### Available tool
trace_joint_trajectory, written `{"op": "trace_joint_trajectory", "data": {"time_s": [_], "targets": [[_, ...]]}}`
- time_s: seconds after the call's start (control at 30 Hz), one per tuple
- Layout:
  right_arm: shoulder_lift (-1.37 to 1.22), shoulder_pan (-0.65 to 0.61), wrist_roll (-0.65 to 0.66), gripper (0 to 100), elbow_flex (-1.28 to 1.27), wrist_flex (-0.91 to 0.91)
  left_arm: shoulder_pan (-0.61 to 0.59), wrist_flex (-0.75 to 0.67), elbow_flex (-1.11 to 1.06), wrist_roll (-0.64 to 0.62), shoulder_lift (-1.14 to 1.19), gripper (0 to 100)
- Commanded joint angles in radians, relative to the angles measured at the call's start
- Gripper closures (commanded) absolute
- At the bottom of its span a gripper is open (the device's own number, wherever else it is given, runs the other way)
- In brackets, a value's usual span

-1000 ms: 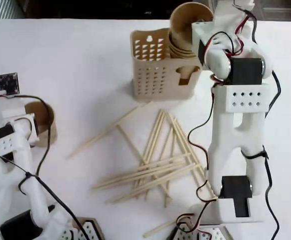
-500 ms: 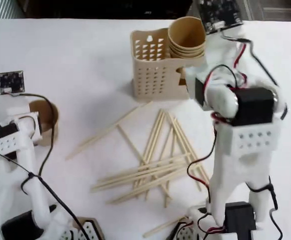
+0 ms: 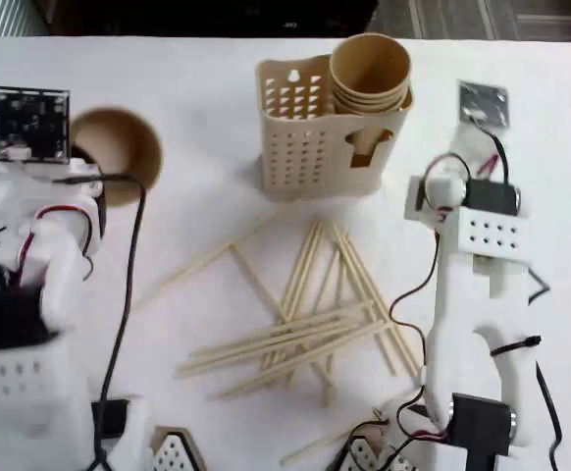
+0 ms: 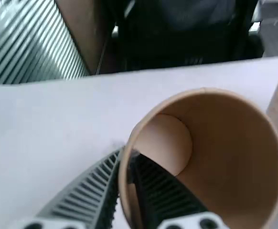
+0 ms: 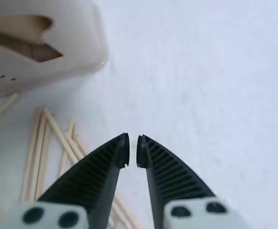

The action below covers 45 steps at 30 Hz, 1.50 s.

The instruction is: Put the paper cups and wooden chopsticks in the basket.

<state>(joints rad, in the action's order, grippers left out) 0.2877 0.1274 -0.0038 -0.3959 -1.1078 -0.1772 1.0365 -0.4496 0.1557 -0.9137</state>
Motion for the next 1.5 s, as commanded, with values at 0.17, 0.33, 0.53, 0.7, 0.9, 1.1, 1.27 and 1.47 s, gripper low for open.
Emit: {"op": "trace_joint_trajectory", "data": {"time_s": [0.17,0.33,0.53,0.7,0.9,1.1,1.27,1.47], "targets": [[0.018,0.088,-0.041,96.1,-0.172,0.278,0.352,-0.058,0.313,-0.138,0.044,98],[0.018,0.073,-0.041,96.1,-0.221,0.337,0.493,-0.104,0.419,-0.169,0.232,98],[0.018,0.064,-0.037,96.1,-0.227,0.341,0.591,-0.140,0.562,-0.167,0.478,98],[0.018,0.062,-0.034,96.0,-0.227,0.341,0.608,-0.176,0.703,-0.167,0.674,98],[0.018,0.062,-0.034,95.8,-0.224,0.341,0.608,-0.183,0.898,-0.167,0.903,98],[0.018,0.030,-0.032,95.8,-0.222,0.341,0.613,-0.178,1.053,-0.167,1.076,98],[0.019,0.030,-0.032,95.8,-0.224,0.341,0.622,-0.178,1.128,-0.167,1.170,98],[0.019,0.028,-0.032,95.8,-0.227,0.341,0.622,-0.175,1.186,-0.169,1.227,86]]}}
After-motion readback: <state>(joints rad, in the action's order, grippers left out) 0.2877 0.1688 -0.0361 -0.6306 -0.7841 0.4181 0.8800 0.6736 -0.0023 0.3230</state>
